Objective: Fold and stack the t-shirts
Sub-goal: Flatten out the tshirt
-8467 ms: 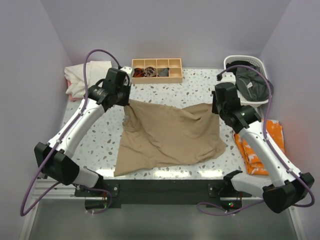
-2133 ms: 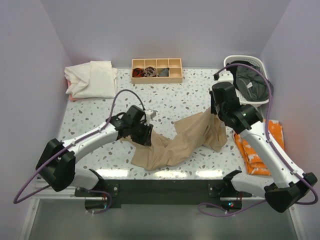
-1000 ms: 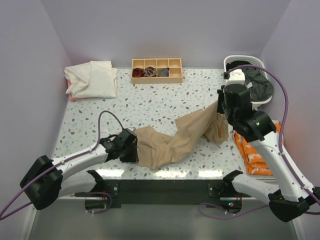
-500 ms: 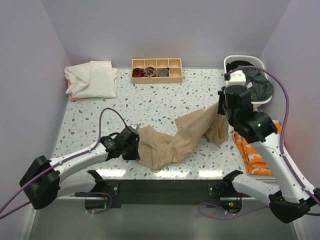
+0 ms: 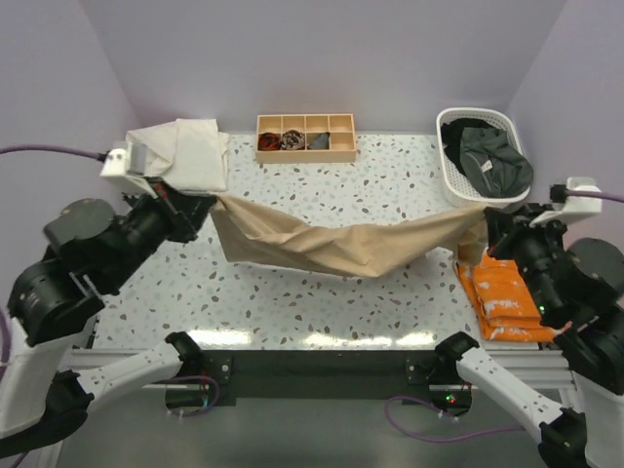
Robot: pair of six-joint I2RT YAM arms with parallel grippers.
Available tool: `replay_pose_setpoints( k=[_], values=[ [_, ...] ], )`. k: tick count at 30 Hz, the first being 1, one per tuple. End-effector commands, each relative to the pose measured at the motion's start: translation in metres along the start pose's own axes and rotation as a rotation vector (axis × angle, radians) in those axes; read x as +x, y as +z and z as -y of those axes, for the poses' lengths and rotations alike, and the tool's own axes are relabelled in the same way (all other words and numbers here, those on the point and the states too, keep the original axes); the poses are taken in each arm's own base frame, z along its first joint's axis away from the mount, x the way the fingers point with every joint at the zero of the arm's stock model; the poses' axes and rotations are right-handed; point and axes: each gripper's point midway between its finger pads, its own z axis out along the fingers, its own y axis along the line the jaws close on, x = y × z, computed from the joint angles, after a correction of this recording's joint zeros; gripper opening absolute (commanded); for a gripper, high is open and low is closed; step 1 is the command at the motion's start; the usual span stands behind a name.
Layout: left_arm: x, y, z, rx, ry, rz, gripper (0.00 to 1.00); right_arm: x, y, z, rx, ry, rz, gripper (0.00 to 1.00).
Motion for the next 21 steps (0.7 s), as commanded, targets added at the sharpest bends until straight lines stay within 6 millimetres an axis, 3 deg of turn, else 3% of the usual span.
replay_pose_setpoints(
  k=[1,2,4,5,6,9,12,16,19,20,21],
  values=[
    [-0.032,-0.047,-0.017,-0.046,0.06,0.076,0.0,-0.034,-0.041,0.004,-0.073,0.04,0.109,0.0],
    [-0.048,-0.068,-0.014,-0.012,0.041,0.128,0.0,-0.04,-0.05,0.006,-0.086,0.049,0.135,0.0],
    [-0.063,-0.09,-0.014,0.011,0.025,0.172,0.0,-0.059,-0.074,0.009,-0.124,0.076,0.205,0.0],
    [-0.074,-0.11,-0.014,0.037,0.009,0.21,0.0,-0.061,-0.081,0.011,-0.13,0.076,0.206,0.0],
    [-0.078,-0.119,-0.01,0.07,-0.001,0.221,0.0,-0.074,-0.095,0.013,-0.148,0.092,0.242,0.0],
    [-0.085,-0.146,0.001,0.172,-0.021,0.241,0.0,-0.082,-0.112,0.009,-0.204,0.088,0.244,0.0],
    [-0.086,-0.16,0.003,0.207,-0.062,0.242,0.0,-0.082,-0.113,0.005,-0.227,0.09,0.236,0.0],
    [-0.084,-0.157,-0.013,0.113,-0.075,0.243,0.0,-0.072,-0.087,0.005,-0.167,0.074,0.202,0.01],
    [-0.059,-0.116,-0.033,-0.059,-0.03,0.14,0.0,-0.05,-0.049,-0.01,-0.154,0.042,0.113,0.01],
    [-0.039,-0.088,-0.038,-0.119,0.007,0.067,0.0,-0.047,-0.038,-0.015,-0.151,0.044,0.104,0.01],
    [-0.031,-0.075,-0.043,-0.161,0.019,0.05,0.0,-0.028,-0.018,-0.02,-0.136,0.026,0.045,0.01]
  ],
)
